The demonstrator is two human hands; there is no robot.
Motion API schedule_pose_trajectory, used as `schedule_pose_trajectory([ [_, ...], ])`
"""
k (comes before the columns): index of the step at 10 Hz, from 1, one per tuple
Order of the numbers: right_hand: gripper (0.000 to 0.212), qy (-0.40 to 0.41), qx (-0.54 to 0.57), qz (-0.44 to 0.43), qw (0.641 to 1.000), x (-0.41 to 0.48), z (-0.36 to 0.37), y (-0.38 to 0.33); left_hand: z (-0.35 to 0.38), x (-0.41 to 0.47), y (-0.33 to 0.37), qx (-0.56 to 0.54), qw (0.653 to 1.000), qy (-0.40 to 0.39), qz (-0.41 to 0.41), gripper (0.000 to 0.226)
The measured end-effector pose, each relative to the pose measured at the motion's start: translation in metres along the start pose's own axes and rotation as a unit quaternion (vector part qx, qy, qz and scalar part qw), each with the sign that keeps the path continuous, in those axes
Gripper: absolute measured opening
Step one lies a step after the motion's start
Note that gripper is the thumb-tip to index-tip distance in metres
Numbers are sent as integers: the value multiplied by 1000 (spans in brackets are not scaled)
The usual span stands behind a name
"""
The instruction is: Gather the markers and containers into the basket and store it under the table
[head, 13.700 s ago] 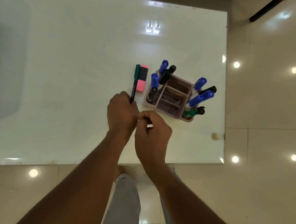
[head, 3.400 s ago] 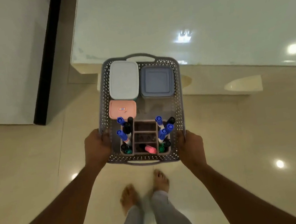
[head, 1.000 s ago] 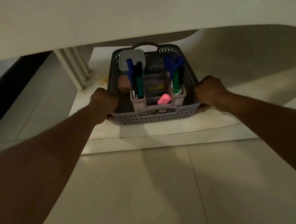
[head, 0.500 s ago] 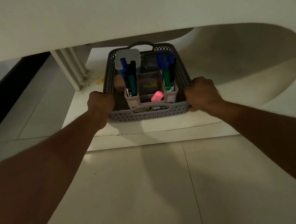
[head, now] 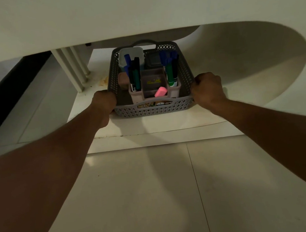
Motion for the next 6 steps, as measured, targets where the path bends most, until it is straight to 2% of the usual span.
schedule_pose_trajectory([
  [4,25,-15,-10,-26,999,-1,-6,1,-3,-4,9,8,1000,-3,5,31],
  [5,30,-16,-31,-36,999,-7,-14,-3,-7,-24,17,101,989,48,99,29],
  [6,29,33,-61,-74,995,-26,-33,-20,-13,-78,32,244,901,160,322,35],
])
Point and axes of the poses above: each hand's wrist, its own x-axis towards the middle knuckle, its own z-axis out of the palm, y = z × x, the point moved 6 cm from there along x, towards the middle knuckle, and after that the axes turned 5 degrees about -x, right-handed, at the moved point
